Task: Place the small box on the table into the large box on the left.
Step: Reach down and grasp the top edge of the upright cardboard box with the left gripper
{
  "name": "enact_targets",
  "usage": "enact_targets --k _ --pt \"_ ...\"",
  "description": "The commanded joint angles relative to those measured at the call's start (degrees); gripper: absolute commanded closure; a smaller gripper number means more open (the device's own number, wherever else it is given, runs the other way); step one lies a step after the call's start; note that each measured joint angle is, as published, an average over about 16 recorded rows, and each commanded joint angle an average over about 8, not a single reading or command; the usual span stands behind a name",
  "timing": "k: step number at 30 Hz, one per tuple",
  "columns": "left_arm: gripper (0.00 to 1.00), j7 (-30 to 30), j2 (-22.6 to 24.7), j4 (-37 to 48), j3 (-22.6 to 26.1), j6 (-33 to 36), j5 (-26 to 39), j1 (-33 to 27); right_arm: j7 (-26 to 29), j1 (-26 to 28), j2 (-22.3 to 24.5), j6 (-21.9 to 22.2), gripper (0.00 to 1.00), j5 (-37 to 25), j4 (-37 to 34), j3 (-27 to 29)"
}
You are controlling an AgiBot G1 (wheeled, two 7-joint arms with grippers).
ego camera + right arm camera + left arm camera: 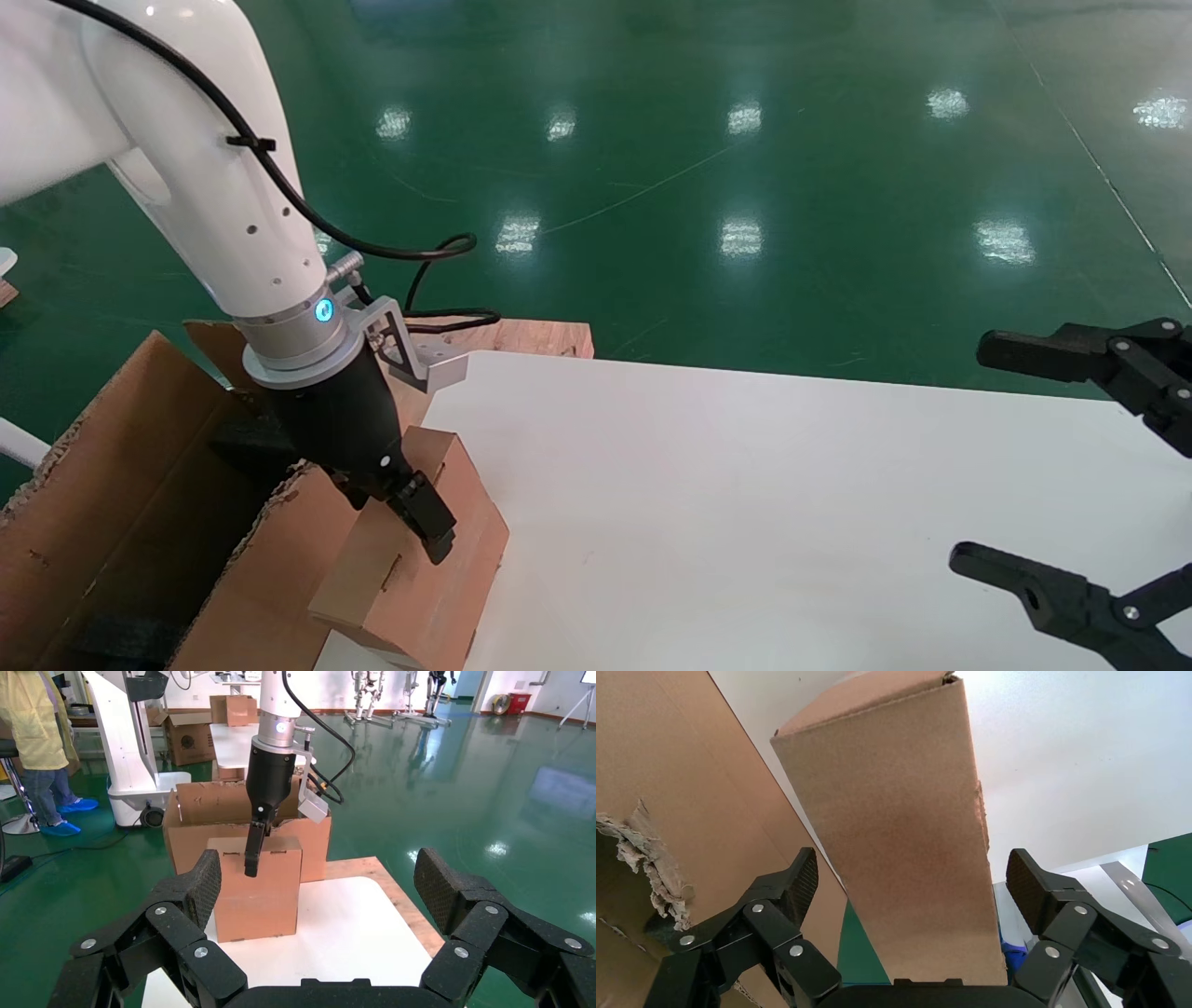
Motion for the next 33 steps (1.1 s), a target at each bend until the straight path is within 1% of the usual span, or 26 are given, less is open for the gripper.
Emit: enact_targets --k 1,23,29,33 --pt "1.0 -0.06 0.0 0.0 0.02 0.02 0.01 0.0 0.0 0.0 0.0 0.0 0.0 0.0 0.0 0.0" --pt "1.0 -0.11 0.08 -0.09 0.14 0.04 0.37 -0.14 0.0 0.0 0.0 0.0 0.0 0.0 0.0 0.0" --pt "1.0 0.49 1.2 0.67 -0.17 -0.83 1.24 -0.76 0.0 0.0 0.0 0.0 0.0 0.0 -0.01 0.0" --pt "1.0 2.69 2.88 3.56 -1.45 -1.74 1.2 -2.01 0.0 0.01 0.0 0.0 0.0 0.0 -0.01 -0.01"
